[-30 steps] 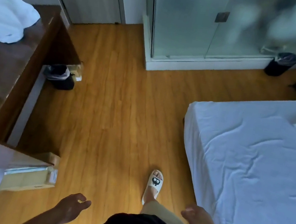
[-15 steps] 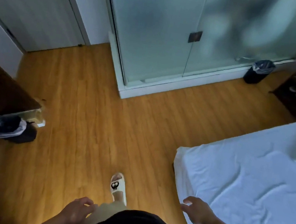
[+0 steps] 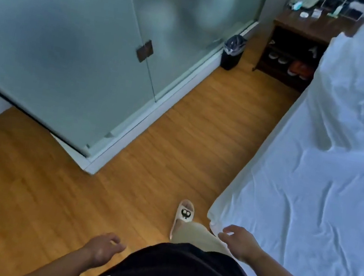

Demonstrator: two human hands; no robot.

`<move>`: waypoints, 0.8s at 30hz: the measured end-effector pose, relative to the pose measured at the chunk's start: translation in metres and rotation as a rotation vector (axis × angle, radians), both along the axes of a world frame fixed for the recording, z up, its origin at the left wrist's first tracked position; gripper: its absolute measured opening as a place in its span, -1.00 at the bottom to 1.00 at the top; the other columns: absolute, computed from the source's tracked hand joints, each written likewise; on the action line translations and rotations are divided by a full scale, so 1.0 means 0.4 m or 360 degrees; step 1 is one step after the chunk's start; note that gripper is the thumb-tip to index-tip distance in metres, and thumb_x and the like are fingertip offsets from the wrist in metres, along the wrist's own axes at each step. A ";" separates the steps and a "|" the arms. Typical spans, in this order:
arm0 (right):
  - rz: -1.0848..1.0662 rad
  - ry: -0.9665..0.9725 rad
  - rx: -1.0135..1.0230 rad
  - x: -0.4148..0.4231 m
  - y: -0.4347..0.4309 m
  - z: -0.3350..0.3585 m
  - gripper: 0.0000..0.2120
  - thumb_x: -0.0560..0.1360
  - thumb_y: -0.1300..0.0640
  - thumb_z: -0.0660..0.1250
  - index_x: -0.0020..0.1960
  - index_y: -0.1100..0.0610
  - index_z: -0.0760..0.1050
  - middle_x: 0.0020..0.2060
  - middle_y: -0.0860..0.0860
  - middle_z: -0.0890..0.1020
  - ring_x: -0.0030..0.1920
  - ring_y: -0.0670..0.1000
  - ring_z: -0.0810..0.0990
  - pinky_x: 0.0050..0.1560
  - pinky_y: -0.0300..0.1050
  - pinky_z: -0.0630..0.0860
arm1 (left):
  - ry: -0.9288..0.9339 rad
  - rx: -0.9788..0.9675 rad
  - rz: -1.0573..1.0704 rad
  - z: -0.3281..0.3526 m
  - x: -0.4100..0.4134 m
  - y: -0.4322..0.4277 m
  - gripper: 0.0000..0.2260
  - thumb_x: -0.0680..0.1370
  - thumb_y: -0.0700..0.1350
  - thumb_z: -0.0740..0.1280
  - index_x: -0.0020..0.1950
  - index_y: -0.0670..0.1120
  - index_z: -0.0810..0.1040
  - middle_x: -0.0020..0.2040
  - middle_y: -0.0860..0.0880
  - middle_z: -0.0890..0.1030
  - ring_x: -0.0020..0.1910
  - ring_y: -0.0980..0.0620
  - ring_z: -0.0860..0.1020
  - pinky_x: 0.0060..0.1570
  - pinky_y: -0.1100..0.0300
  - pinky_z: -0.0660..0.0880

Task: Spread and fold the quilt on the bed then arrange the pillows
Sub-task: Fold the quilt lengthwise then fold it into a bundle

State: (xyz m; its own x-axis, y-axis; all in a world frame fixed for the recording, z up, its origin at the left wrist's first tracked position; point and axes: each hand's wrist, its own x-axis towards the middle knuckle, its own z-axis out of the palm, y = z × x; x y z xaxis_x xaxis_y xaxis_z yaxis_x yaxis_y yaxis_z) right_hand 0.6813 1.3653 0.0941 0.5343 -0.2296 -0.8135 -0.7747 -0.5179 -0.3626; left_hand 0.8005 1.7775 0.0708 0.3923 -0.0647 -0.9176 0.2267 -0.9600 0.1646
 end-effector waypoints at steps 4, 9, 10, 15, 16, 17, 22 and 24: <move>-0.0157 0.0078 0.0046 0.154 -0.055 -0.042 -0.63 0.57 -0.18 0.29 0.27 0.00 0.54 0.22 -0.01 0.60 0.17 0.02 0.58 0.20 -0.13 0.47 | -0.0051 0.0098 -0.0288 -0.026 0.271 -0.082 -0.78 0.57 0.20 0.24 0.10 0.11 0.47 0.28 0.00 0.56 0.19 0.04 0.52 0.14 0.26 0.40; -0.0345 0.0164 0.0099 0.355 -0.184 -0.050 -0.64 0.54 -0.21 0.31 0.23 -0.03 0.56 0.20 -0.06 0.59 0.13 -0.03 0.57 0.20 -0.15 0.49 | -0.0153 0.0044 -0.0455 0.060 0.594 -0.290 -0.72 0.56 0.21 0.28 0.17 0.10 0.50 0.23 0.03 0.58 0.14 0.07 0.54 0.19 0.22 0.44; -0.0399 0.0149 0.0082 0.396 -0.219 -0.048 -0.63 0.55 -0.21 0.31 0.23 -0.03 0.56 0.19 -0.06 0.59 0.12 -0.03 0.58 0.20 -0.14 0.50 | -0.0214 0.0029 -0.0466 0.079 0.661 -0.349 -0.73 0.55 0.21 0.29 0.16 0.11 0.52 0.21 0.04 0.58 0.11 0.08 0.54 0.17 0.21 0.45; -0.0718 0.0083 0.0010 0.599 -0.383 -0.026 -0.68 0.57 -0.20 0.29 0.21 -0.04 0.54 0.20 -0.06 0.59 0.12 0.00 0.61 0.23 -0.10 0.56 | -0.0372 -0.0089 -0.0510 0.131 0.977 -0.625 -0.85 0.57 0.17 0.27 0.04 0.14 0.52 0.09 0.10 0.56 0.09 0.06 0.54 0.07 0.17 0.46; -0.0785 0.0069 -0.0003 0.635 -0.416 -0.032 -0.67 0.58 -0.20 0.29 0.22 -0.04 0.54 0.19 -0.07 0.58 0.14 0.01 0.61 0.24 -0.09 0.56 | -0.0378 -0.0125 -0.0550 0.129 1.035 -0.680 -0.82 0.57 0.18 0.28 0.07 0.13 0.51 0.09 0.09 0.54 0.10 0.05 0.53 0.06 0.18 0.45; -0.0858 0.0057 -0.0013 0.675 -0.448 -0.033 -0.66 0.58 -0.20 0.29 0.23 -0.04 0.54 0.17 -0.08 0.56 0.14 0.01 0.61 0.24 -0.08 0.56 | -0.0348 -0.0145 -0.0593 0.120 1.089 -0.731 -0.80 0.56 0.19 0.29 0.09 0.12 0.51 0.11 0.07 0.54 0.11 0.05 0.53 0.06 0.18 0.45; -0.1182 0.0015 -0.0049 0.865 -0.594 -0.034 -0.79 0.59 -0.16 0.29 0.10 -0.06 0.52 0.07 -0.08 0.56 0.07 -0.01 0.61 0.19 -0.06 0.59 | -0.0244 -0.0154 -0.0989 0.048 1.378 -0.995 -0.83 0.54 0.16 0.33 -0.06 0.08 0.58 0.03 0.09 0.63 0.00 0.11 0.58 0.07 0.20 0.52; -0.1283 0.0025 -0.0059 0.926 -0.652 -0.025 -0.84 0.59 -0.14 0.30 0.04 -0.08 0.52 0.04 -0.07 0.59 0.02 -0.03 0.61 0.17 -0.06 0.60 | -0.0226 -0.0151 -0.1140 0.042 1.503 -1.123 -0.82 0.52 0.18 0.32 -0.06 0.10 0.58 0.03 0.11 0.63 -0.01 0.12 0.58 0.06 0.20 0.51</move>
